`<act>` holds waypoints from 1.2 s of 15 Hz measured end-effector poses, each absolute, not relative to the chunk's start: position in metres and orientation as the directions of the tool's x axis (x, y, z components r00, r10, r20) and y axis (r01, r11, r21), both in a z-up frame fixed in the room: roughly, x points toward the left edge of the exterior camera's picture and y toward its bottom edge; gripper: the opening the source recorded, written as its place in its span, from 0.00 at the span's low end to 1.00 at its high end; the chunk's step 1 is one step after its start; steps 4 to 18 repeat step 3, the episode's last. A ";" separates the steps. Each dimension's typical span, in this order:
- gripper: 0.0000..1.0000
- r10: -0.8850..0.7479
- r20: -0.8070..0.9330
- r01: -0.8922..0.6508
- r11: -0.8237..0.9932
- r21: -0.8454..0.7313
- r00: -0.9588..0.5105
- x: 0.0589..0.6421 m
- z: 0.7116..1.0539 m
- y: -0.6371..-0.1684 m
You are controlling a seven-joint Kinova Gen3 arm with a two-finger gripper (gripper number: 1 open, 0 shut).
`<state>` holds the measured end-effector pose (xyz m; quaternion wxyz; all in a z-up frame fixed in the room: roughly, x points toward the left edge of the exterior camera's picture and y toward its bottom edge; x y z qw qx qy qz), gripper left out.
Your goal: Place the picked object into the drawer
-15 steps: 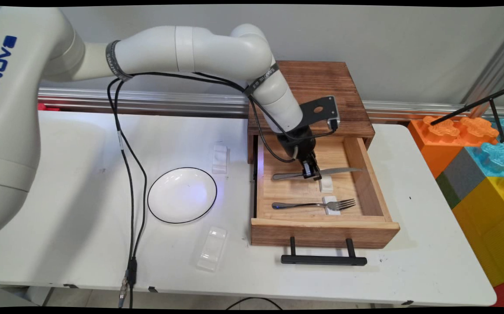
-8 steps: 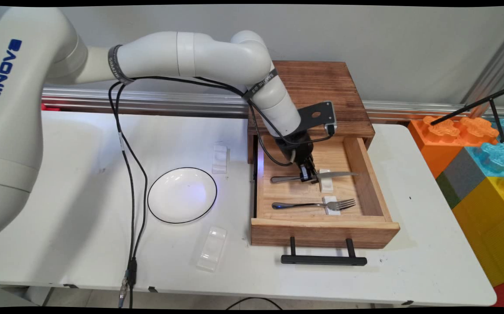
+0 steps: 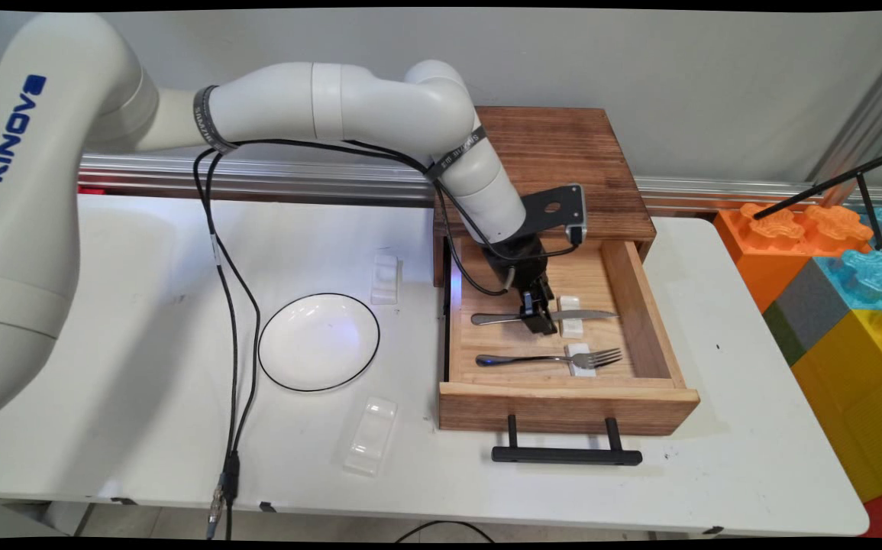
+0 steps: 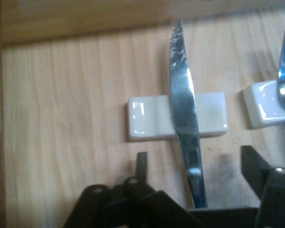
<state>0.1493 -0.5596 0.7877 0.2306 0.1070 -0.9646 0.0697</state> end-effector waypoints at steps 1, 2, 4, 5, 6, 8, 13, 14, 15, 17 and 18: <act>1.00 -0.172 0.462 -0.238 0.967 -0.088 -0.870 0.149 0.788 -0.560; 1.00 -0.169 0.464 -0.236 0.967 -0.091 -0.870 0.149 0.788 -0.561; 1.00 -0.167 0.467 -0.236 0.967 -0.093 -0.869 0.148 0.789 -0.561; 1.00 -0.167 0.467 -0.236 0.967 -0.093 -0.869 0.148 0.789 -0.561; 1.00 -0.167 0.467 -0.236 0.967 -0.093 -0.869 0.148 0.789 -0.561; 1.00 -0.167 0.467 -0.236 0.967 -0.093 -0.869 0.148 0.789 -0.561; 1.00 -0.167 0.467 -0.236 0.967 -0.093 -0.869 0.148 0.789 -0.561; 1.00 -0.167 0.467 -0.236 0.967 -0.093 -0.869 0.148 0.789 -0.561; 1.00 -0.167 0.467 -0.236 0.967 -0.093 -0.869 0.148 0.789 -0.561; 1.00 -0.167 0.467 -0.236 0.967 -0.093 -0.869 0.148 0.789 -0.561; 1.00 -0.167 0.467 -0.236 0.967 -0.093 -0.869 0.148 0.789 -0.561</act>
